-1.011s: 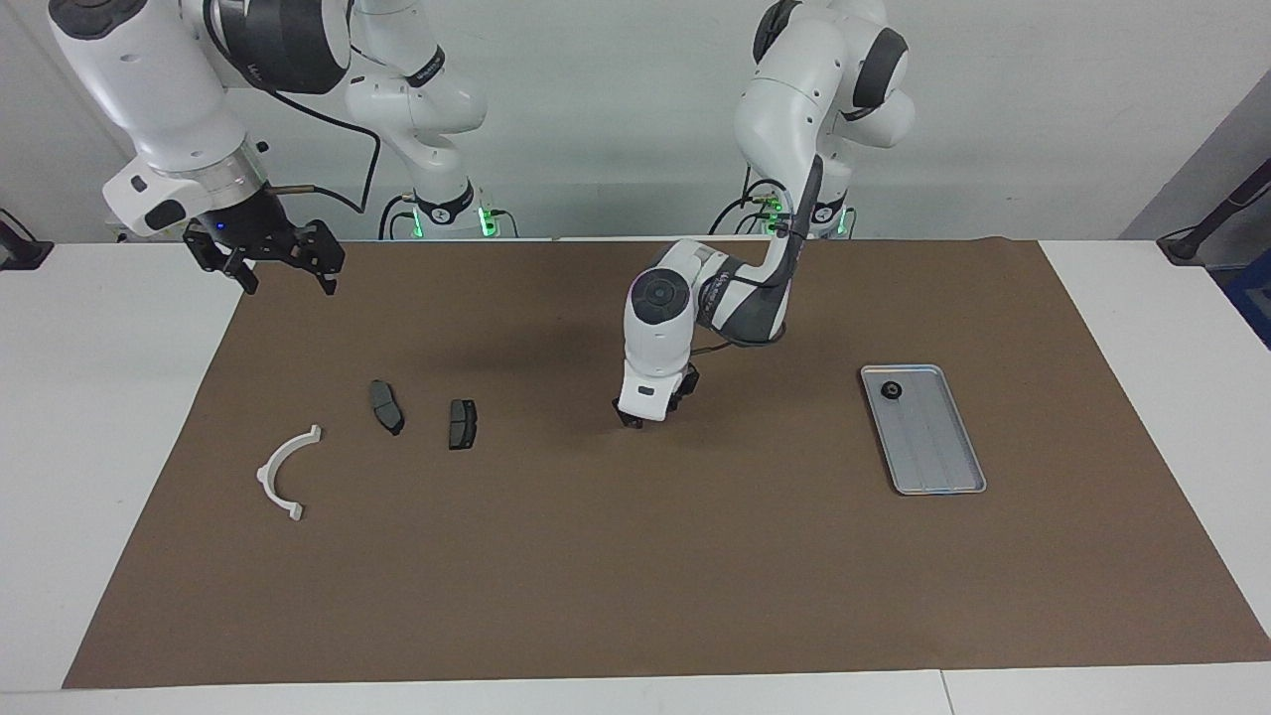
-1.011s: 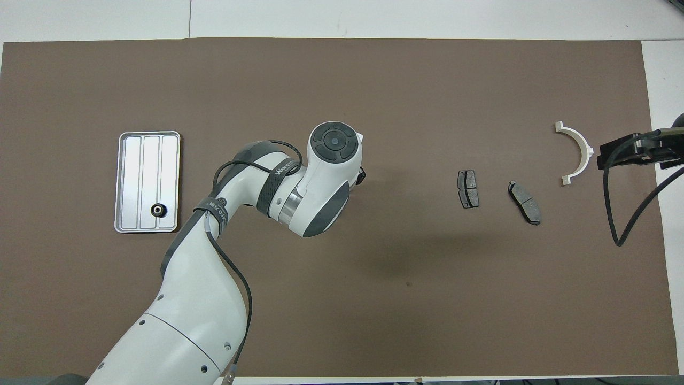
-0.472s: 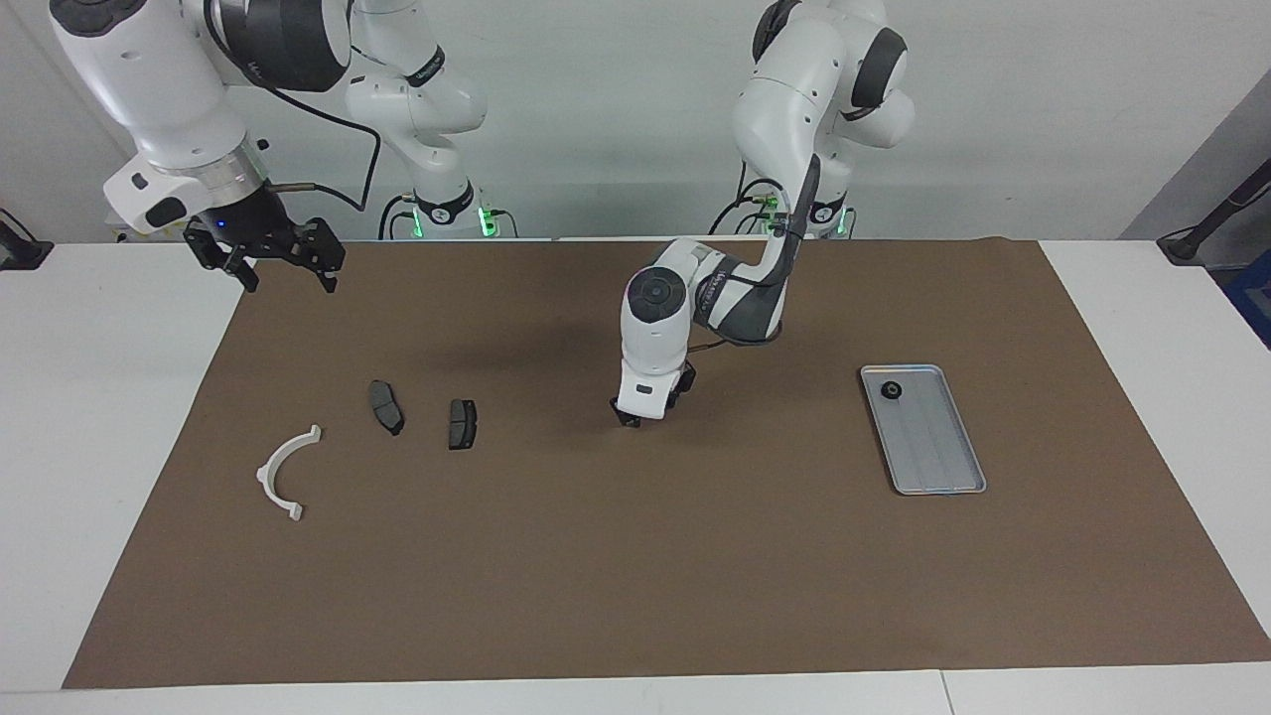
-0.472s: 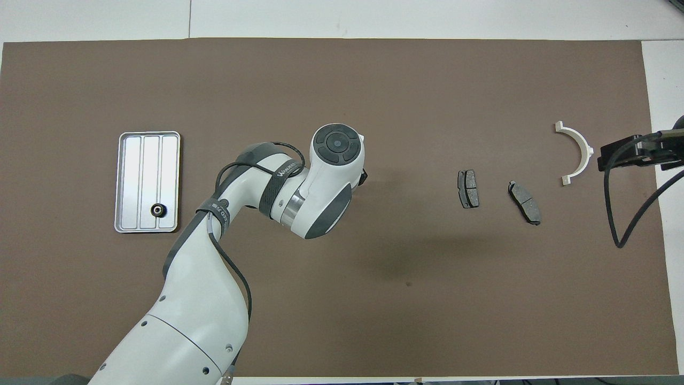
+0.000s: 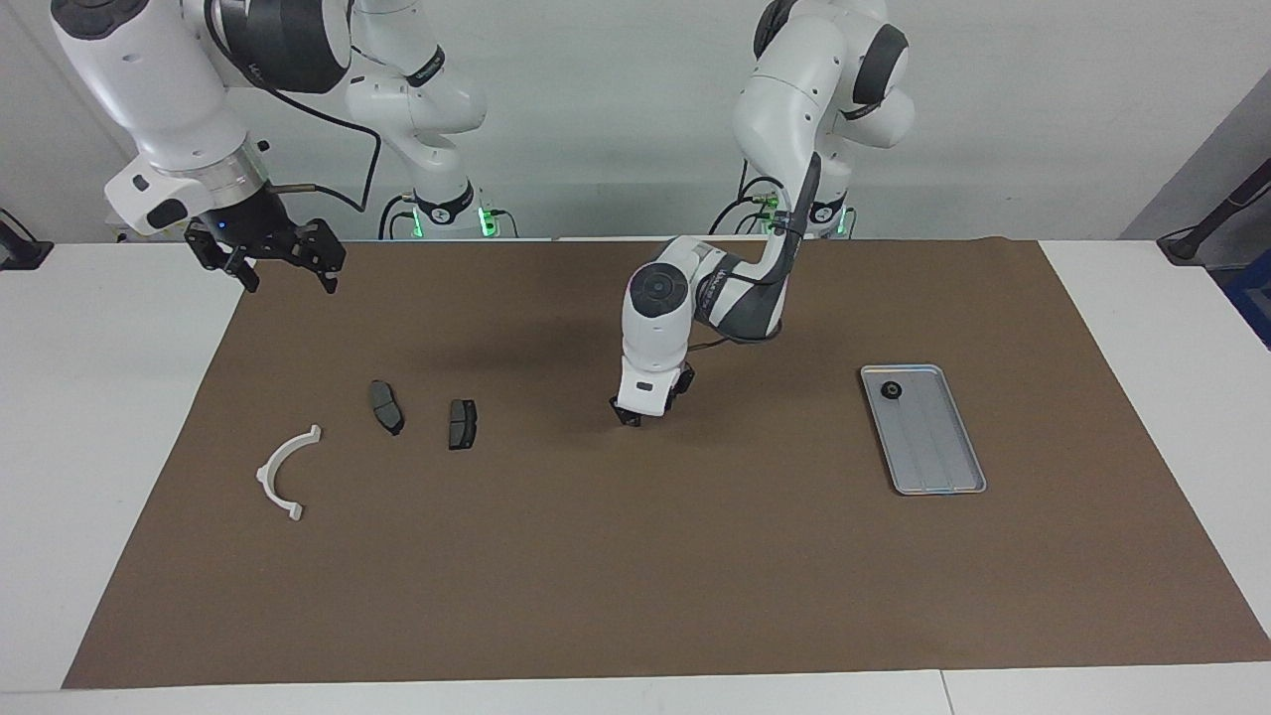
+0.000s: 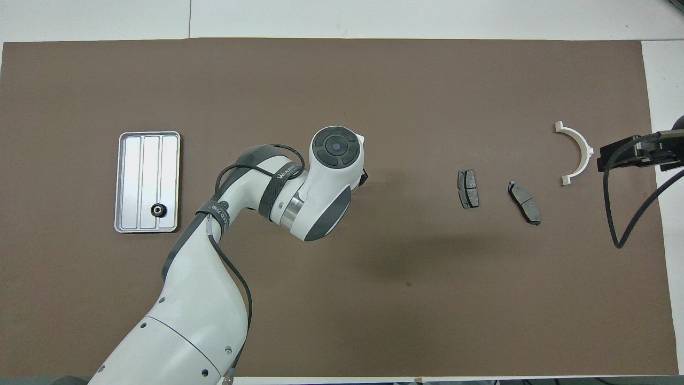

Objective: Pick bearing gear from pile to tray
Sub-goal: 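Reach the left gripper to the second bearing and grasp it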

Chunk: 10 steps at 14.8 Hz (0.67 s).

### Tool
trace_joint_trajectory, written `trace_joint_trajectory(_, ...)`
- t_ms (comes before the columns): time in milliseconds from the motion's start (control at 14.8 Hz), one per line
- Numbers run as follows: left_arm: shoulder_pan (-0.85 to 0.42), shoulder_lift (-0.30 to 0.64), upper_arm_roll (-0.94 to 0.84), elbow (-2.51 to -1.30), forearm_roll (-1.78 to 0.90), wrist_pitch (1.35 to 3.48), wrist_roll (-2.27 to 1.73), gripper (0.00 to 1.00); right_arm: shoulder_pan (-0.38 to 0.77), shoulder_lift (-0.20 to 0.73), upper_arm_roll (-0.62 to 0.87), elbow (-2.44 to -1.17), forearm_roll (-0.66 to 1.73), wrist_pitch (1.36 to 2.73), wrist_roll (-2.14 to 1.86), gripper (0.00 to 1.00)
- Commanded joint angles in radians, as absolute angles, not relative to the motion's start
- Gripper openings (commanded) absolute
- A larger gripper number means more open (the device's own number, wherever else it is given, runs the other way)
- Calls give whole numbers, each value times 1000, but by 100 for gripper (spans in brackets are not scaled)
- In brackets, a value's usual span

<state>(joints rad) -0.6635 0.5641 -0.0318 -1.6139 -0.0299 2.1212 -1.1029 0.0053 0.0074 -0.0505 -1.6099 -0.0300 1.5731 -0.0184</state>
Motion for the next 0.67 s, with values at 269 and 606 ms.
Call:
trace_joint_trajectory(269, -676, 476, -23, -1766, -43, 2213, -1097, 61, 8, -23, -57, -1649, -44, 1594, -34, 100)
trace_joint_trajectory(606, -686, 476, -23, -1770, -44, 2235, -1104, 56, 8, -25, -57, -1651, -44, 1589, -35, 100)
